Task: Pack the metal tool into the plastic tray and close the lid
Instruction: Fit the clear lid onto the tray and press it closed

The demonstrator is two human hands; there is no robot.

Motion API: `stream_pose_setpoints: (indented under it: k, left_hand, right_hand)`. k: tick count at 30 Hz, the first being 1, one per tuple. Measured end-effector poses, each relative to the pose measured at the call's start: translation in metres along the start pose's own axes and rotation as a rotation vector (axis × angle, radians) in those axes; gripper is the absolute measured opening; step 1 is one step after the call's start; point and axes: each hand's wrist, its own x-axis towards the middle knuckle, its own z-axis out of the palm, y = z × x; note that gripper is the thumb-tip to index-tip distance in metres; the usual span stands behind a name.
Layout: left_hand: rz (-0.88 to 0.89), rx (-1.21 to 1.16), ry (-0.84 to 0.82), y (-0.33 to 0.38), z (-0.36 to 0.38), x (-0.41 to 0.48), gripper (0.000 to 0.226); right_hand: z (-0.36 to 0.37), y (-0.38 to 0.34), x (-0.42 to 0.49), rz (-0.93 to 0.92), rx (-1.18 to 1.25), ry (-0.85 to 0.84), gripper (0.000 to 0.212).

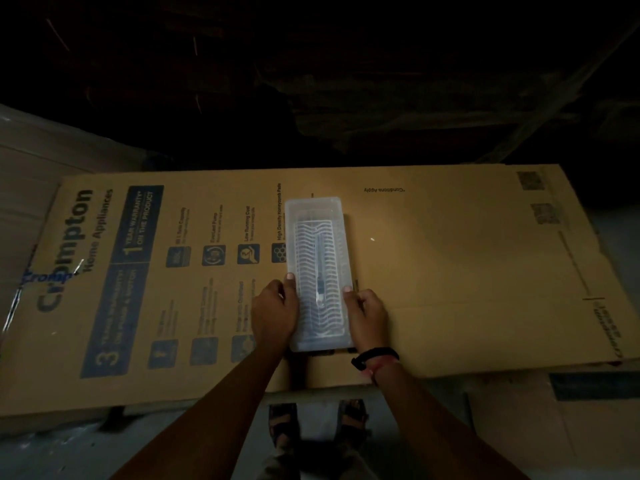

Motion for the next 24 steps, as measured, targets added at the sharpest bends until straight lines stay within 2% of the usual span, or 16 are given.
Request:
stream_pose_setpoints:
  k: [5,11,14,18,24]
  left_hand:
    - [-0.070,-0.070,0.022,0.025,-0.001,0.053,0.047]
    - [-0.116,-0.193,0.022,0.061,0.010,0.134,0.044]
    - [-0.164,-0.206,-0.001,0.061,0.019,0.145,0.039]
    - [-0.219,-0.266,0.016,0.056,0.033,0.147,0.044]
    - [-0.259,-0.354,0.071,0.056,0.045,0.144,0.031]
  right_hand:
    - [0.001,-0.033,0.051,0.000,-0.010,0.061,0.043]
    - [0.032,-0.087,0.125,0.016,0.030,0.045,0.043]
    - [0.046,-0.093,0.138,0.077,0.066,0.063,0.050]
    - [0.056,-0.090,0.140,0.167,0.165,0.123,0.049]
    - [0.059,-0.084,0.142,0.138,0.185,0.134,0.048]
